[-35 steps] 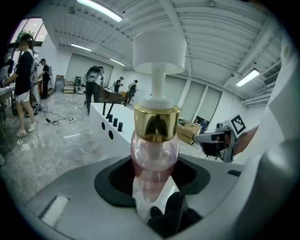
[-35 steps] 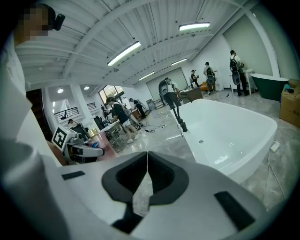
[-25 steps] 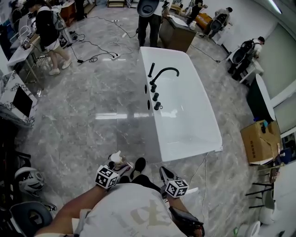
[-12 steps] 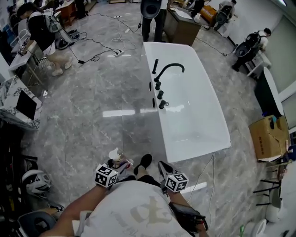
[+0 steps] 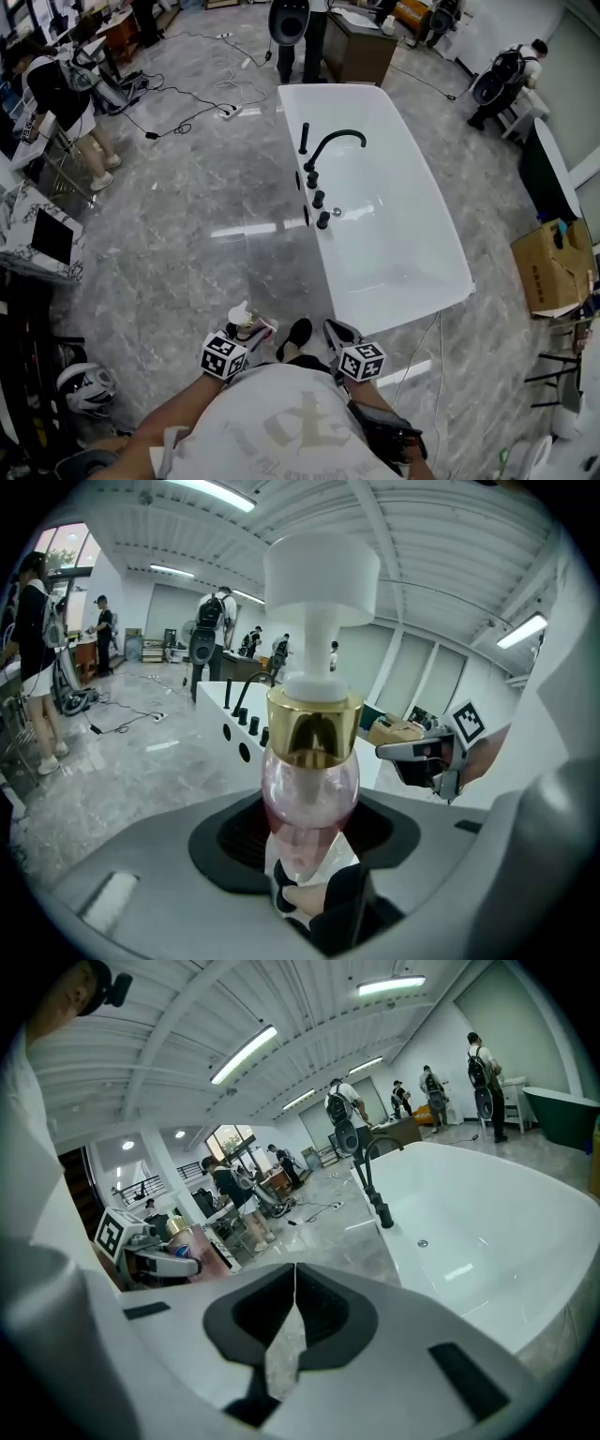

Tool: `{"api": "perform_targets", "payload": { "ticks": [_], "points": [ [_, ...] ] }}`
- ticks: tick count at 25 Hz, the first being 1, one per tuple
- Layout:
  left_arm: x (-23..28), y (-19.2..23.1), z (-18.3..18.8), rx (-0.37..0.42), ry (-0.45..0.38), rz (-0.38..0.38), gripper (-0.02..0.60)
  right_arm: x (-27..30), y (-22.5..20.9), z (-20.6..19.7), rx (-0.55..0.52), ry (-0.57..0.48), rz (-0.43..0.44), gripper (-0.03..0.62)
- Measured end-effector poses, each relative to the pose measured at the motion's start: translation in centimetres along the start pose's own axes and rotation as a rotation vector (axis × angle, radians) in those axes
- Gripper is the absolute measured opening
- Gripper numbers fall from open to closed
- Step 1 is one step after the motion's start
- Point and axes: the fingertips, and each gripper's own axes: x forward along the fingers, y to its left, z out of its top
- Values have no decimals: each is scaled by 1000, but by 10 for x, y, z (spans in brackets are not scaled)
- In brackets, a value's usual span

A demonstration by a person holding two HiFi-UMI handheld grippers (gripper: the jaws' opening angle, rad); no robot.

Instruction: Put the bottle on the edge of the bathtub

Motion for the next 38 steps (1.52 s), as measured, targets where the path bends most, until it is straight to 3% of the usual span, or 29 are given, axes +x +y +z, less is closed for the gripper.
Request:
{"api": "perform_targets", "payload": {
  "ticks": [15, 25, 30, 38],
  "points": [
    [65, 18, 64, 24, 61, 2, 221, 32, -66, 63, 41, -44, -1, 6],
    [112, 19, 107, 29, 47, -3, 222, 39, -115, 91, 55, -55, -4, 6],
    [132, 20, 125, 35, 30, -4, 222, 45, -134, 97, 54, -44, -4, 6],
    [134, 31, 126, 43, 68, 19, 222, 41, -145, 90, 87, -46, -32, 6]
  ]
}}
